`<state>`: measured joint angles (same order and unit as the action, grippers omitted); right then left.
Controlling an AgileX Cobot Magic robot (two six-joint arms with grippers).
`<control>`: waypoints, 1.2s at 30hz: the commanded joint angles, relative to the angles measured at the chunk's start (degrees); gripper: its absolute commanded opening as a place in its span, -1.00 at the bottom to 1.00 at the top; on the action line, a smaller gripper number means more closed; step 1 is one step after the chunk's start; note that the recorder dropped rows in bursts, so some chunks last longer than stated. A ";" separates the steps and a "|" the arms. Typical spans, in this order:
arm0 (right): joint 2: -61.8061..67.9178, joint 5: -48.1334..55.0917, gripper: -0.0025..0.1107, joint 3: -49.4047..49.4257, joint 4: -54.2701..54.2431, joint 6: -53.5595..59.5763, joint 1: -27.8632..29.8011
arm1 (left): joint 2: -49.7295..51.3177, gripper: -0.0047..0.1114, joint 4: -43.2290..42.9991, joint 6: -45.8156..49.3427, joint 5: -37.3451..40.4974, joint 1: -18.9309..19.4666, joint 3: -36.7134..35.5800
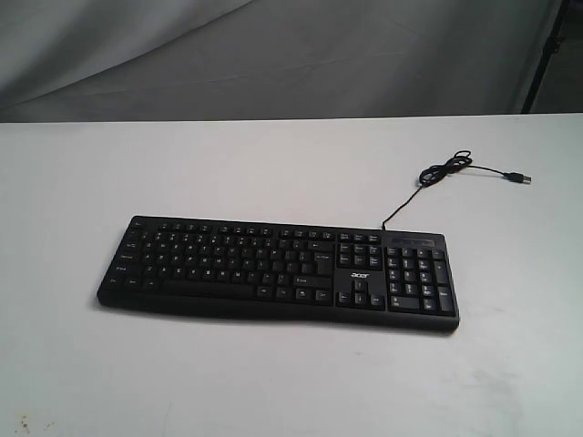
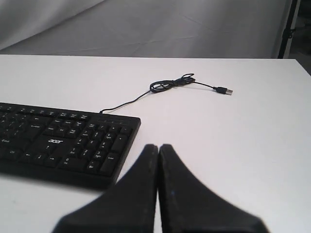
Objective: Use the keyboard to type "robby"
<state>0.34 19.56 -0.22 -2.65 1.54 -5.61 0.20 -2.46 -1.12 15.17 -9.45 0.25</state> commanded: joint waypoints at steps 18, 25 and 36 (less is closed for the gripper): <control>-0.34 0.29 -0.96 0.22 2.96 0.12 0.44 | -0.20 -0.92 -0.27 -0.16 -0.31 -0.36 -0.25; -0.34 -0.01 -0.96 0.22 2.65 0.12 0.44 | -0.20 -0.92 -0.27 -0.16 -0.31 -0.36 -0.25; -0.34 -0.01 -0.96 0.22 2.65 -0.04 0.44 | -0.20 -0.92 -0.27 -0.16 -0.31 -0.36 -0.25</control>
<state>0.34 19.66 -0.22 -0.40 1.54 -5.61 0.20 -2.46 -1.12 15.17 -9.45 0.25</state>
